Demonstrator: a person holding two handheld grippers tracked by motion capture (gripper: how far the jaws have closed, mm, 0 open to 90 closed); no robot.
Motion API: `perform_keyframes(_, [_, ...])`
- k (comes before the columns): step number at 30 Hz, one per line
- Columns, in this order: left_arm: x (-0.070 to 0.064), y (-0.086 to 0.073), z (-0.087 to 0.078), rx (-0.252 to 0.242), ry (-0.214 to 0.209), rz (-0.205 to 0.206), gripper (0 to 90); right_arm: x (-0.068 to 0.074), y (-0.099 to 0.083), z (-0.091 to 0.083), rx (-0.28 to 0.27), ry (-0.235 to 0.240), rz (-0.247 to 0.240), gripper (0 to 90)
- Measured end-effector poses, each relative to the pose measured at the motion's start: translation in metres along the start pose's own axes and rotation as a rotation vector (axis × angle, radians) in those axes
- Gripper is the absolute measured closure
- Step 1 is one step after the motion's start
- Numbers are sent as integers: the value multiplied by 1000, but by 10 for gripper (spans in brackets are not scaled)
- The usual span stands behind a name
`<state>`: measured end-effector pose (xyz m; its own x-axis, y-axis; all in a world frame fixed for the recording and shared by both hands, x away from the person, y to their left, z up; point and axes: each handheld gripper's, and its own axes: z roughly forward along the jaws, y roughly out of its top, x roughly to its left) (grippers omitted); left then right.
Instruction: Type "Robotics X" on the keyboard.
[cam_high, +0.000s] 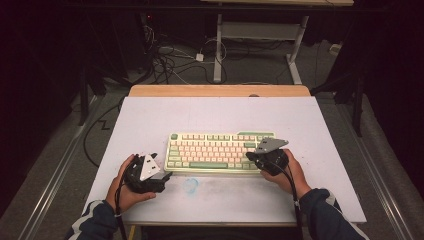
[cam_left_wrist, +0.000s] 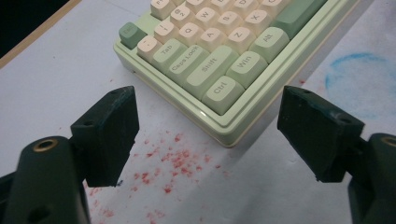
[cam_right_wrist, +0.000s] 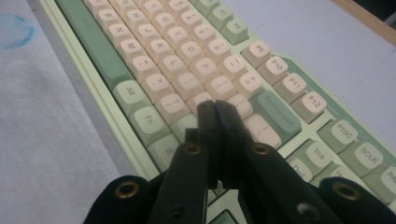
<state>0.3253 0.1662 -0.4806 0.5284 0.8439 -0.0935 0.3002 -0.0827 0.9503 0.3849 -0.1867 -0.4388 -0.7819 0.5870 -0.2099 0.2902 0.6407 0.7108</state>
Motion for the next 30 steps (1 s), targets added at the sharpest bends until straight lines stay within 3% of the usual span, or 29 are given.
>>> perform_keyframes(12, [0,-2,0,13,7,8,202,-2,-9,8,26,0,12,900])
perform_keyframes(18, [1,0,-6,16,13,-7,252,-2,-12,7,13,-8,18,900])
perform_keyframes(21, [2,0,-10,18,17,-15,346,-1,-13,7,10,-11,16,900])
perform_keyframes(26, [5,6,-13,35,22,-55,626,-1,-13,8,4,-17,10,900])
perform_keyframes(30, [8,10,-14,52,23,-73,783,0,-14,7,3,-24,8,900])
